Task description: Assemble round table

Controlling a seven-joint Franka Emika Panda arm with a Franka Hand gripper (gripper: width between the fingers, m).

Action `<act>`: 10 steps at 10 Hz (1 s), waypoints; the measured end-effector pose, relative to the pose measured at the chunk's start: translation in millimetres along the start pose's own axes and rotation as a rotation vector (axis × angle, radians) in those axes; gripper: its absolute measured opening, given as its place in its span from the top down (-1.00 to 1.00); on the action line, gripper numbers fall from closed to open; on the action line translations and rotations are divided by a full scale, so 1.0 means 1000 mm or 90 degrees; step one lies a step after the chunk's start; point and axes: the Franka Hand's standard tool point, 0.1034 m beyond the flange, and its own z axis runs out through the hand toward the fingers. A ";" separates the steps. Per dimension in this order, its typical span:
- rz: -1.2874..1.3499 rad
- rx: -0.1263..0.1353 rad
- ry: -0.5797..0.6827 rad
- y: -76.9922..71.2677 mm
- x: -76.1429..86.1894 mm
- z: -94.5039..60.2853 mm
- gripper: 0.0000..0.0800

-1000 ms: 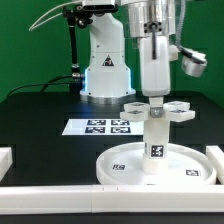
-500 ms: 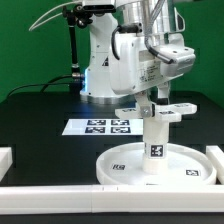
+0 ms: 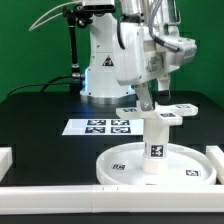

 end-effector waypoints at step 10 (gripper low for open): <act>-0.584 -0.031 0.039 0.002 -0.010 0.006 -0.62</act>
Offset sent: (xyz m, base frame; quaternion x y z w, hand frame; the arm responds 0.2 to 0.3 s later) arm 0.0000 0.0000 0.0000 0.0000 0.0000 -0.0650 0.9979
